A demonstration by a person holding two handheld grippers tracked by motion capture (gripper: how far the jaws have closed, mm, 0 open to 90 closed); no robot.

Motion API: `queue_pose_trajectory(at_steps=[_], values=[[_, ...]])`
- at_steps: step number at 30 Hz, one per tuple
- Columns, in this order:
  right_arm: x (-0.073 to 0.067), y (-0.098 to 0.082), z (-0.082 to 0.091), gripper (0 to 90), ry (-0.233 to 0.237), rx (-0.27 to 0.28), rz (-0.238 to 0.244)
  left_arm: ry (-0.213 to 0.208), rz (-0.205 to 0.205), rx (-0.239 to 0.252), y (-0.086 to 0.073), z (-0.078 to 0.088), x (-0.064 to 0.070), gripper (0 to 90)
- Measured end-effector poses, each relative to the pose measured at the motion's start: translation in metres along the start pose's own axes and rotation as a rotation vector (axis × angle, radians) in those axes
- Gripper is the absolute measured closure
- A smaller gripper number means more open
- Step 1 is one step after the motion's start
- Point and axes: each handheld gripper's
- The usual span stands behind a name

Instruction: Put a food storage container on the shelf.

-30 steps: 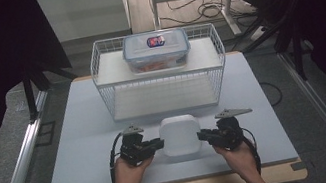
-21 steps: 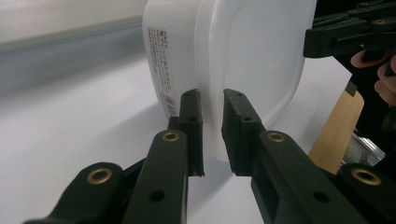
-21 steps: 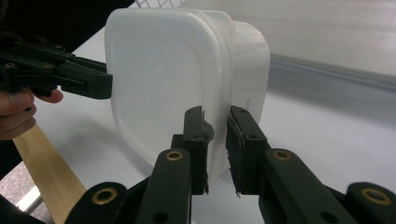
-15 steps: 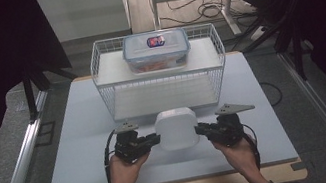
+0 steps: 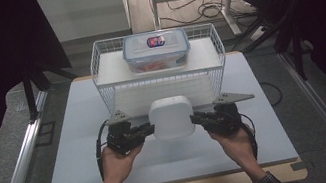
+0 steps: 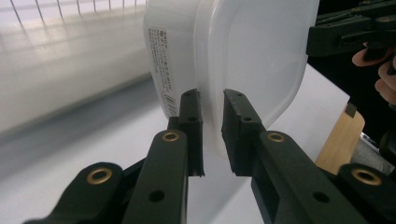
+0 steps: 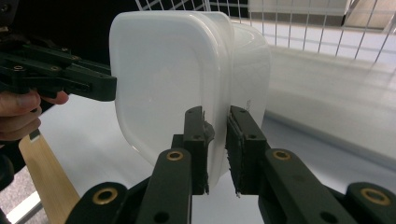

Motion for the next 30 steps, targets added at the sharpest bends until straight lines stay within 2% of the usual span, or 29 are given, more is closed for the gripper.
queue_pose_trajectory(at_steps=[10, 22, 30], values=[[-0.005, 0.026, 0.008, 78.0, 0.005, 0.041, 0.023, 0.024, -0.045, 0.026, 0.029, 0.012, -0.001, 79.3], [-0.009, 0.05, 0.009, 78.0, 0.008, 0.066, 0.041, 0.044, -0.054, 0.054, 0.049, 0.02, -0.007, 79.2], [-0.014, 0.068, 0.011, 78.0, 0.017, 0.096, 0.056, 0.065, -0.079, 0.086, 0.068, 0.031, -0.01, 79.1]])
Point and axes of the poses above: each handheld gripper's, and its own axes: z roughly backward along the jaws, y roughly out of its top, x roughly to its right, and after that the axes turned 9 degrees about -z, right-handed
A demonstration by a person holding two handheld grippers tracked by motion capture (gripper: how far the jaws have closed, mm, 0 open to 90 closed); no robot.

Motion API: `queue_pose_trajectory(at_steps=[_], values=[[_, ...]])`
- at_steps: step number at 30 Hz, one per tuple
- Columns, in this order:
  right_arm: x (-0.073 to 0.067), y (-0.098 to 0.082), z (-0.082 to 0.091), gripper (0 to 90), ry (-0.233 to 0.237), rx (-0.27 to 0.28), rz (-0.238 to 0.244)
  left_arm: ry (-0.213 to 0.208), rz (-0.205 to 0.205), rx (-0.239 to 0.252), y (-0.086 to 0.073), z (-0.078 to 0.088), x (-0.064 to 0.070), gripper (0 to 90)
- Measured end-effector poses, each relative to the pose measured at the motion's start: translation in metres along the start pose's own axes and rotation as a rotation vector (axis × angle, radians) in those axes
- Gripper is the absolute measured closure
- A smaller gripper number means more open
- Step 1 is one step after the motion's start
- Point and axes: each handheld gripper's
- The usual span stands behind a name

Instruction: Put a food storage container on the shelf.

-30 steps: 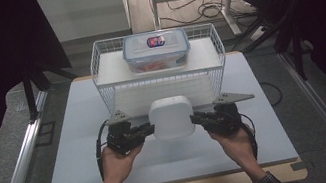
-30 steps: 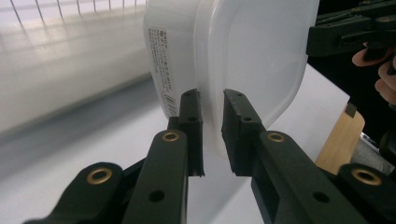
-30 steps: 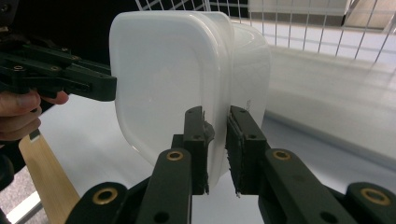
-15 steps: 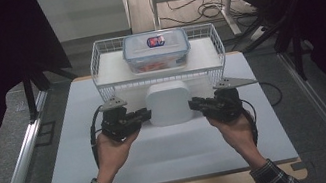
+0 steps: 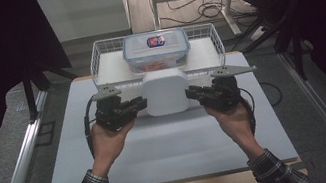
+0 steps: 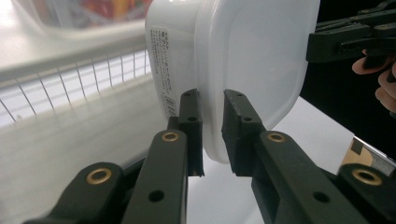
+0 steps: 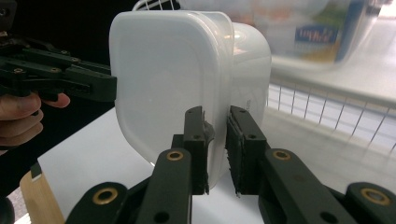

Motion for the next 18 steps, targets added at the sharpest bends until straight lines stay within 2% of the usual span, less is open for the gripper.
queue_pose_trajectory(at_steps=[5, 18], values=[[-0.004, 0.016, 0.001, 78.0, -0.003, 0.023, 0.021, 0.013, -0.01, 0.016, 0.014, 0.004, -0.004, 79.0], [-0.008, 0.06, 0.0, 78.0, 0.0, 0.06, 0.037, 0.028, -0.024, 0.063, 0.052, 0.014, -0.019, 78.8]])
Point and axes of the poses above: each handheld gripper's, and its own axes: z roughly backward along the jaws, y roughly out of its top, x roughly to its right, and after that the axes turned 9 degrees about -z, right-handed
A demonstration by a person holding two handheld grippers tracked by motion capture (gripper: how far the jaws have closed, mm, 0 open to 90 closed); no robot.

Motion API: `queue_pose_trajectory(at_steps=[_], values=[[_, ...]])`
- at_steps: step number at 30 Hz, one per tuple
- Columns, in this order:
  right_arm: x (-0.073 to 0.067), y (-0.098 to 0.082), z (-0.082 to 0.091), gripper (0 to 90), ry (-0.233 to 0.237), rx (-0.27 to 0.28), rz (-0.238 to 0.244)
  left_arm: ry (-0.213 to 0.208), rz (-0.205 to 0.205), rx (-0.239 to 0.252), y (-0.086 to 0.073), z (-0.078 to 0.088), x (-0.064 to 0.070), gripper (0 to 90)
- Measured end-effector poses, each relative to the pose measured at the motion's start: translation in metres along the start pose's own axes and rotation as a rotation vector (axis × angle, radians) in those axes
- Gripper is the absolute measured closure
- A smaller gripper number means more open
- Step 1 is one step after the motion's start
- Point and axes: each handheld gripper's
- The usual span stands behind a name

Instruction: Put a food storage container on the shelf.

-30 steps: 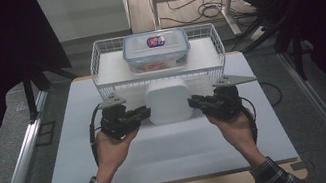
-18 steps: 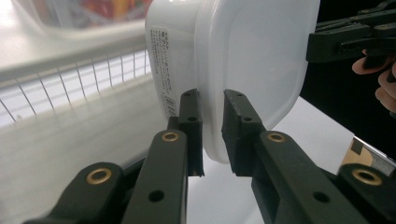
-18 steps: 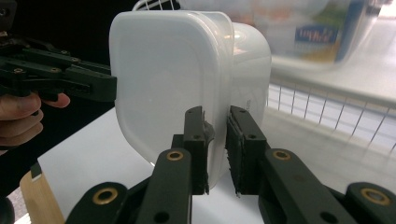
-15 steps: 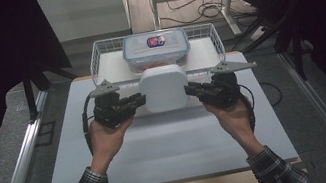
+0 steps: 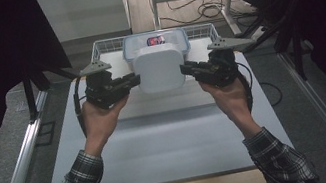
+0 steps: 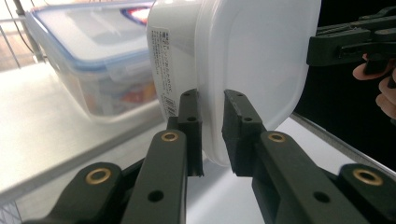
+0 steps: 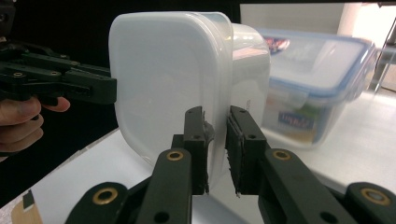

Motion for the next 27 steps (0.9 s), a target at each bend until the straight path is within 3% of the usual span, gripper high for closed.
queue_pose_trajectory(at_steps=[12, 20, 27], values=[[-0.002, 0.035, -0.007, 77.9, 0.003, 0.021, 0.007, -0.002, 0.005, 0.034, 0.027, 0.004, -0.018, 78.7], [0.005, 0.055, -0.017, 77.2, -0.018, 0.025, -0.011, 0.005, 0.013, 0.047, 0.045, -0.002, -0.031, 78.6], [0.013, 0.063, -0.026, 76.4, -0.025, 0.028, -0.034, -0.011, 0.035, 0.059, 0.051, -0.009, -0.041, 78.3]])
Point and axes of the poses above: each handheld gripper's, and its own axes: z roughly backward along the jaws, y roughly out of its top, x roughly to its right, and after that the axes turned 9 degrees about -z, right-handed
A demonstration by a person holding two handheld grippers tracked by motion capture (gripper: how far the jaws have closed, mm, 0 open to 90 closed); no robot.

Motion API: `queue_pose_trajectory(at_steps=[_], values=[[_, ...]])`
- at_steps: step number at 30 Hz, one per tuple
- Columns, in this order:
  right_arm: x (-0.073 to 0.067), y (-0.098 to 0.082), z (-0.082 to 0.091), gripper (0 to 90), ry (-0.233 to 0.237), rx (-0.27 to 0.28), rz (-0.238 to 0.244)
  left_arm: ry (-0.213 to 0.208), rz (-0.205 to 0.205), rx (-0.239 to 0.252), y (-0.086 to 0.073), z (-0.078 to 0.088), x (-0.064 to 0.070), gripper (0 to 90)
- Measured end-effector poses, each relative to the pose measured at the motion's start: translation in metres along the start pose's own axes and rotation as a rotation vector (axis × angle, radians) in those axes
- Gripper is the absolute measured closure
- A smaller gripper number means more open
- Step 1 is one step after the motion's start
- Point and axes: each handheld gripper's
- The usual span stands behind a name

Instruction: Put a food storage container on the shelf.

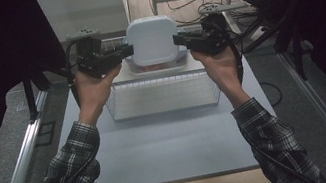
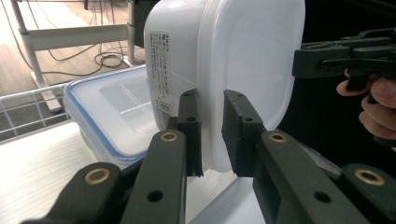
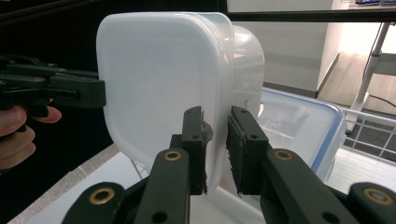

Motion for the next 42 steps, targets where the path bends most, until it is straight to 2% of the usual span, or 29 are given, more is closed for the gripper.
queue_pose_trajectory(at_steps=[6, 8, 10, 16, 20, 23, 28, 33, 36, 40, 42], values=[[0.005, 0.004, -0.007, 74.5, -0.013, 0.003, -0.012, -0.008, 0.012, 0.009, 0.003, -0.006, -0.006, 77.3], [0.007, 0.005, -0.009, 73.3, -0.011, 0.008, -0.019, -0.014, 0.019, 0.018, 0.004, -0.008, -0.007, 72.6], [0.007, 0.005, -0.011, 72.0, -0.016, 0.013, -0.017, -0.005, 0.012, 0.015, 0.006, -0.01, -0.007, 68.3], [0.006, 0.01, -0.016, 68.3, -0.035, 0.014, -0.008, 0.008, 0.019, 0.014, 0.01, -0.015, -0.01, 66.7], [0.006, 0.011, -0.02, 66.0, -0.045, 0.016, -0.01, 0.03, 0.001, -0.003, 0.012, -0.02, -0.01, 61.5], [0.007, 0.012, -0.021, 64.8, -0.046, 0.015, -0.017, 0.045, -0.002, -0.022, 0.013, -0.025, -0.012, 61.0], [0.009, 0.015, -0.024, 62.7, -0.051, 0.004, -0.03, 0.046, 0.005, -0.038, 0.014, -0.031, -0.015, 59.0], [0.012, 0.018, -0.026, 61.3, -0.059, -0.004, -0.037, 0.057, -0.012, -0.054, 0.018, -0.035, -0.014, 56.6], [0.014, 0.02, -0.027, 59.7, -0.066, -0.006, -0.042, 0.057, -0.009, -0.057, 0.019, -0.038, -0.014, 55.3], [0.016, 0.02, -0.03, 56.8, -0.085, -0.014, -0.037, 0.046, 0.023, -0.05, 0.019, -0.04, -0.017, 51.6], [0.018, 0.021, -0.03, 56.5, -0.083, -0.015, -0.049, 0.04, 0.032, -0.044, 0.019, -0.041, -0.019, 51.2]])
Point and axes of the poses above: each handheld gripper's, and its own axes: z roughly backward along the jaws, y roughly out of its top, x roughly to its right, and after that the axes turned 9 degrees about -z, right-handed
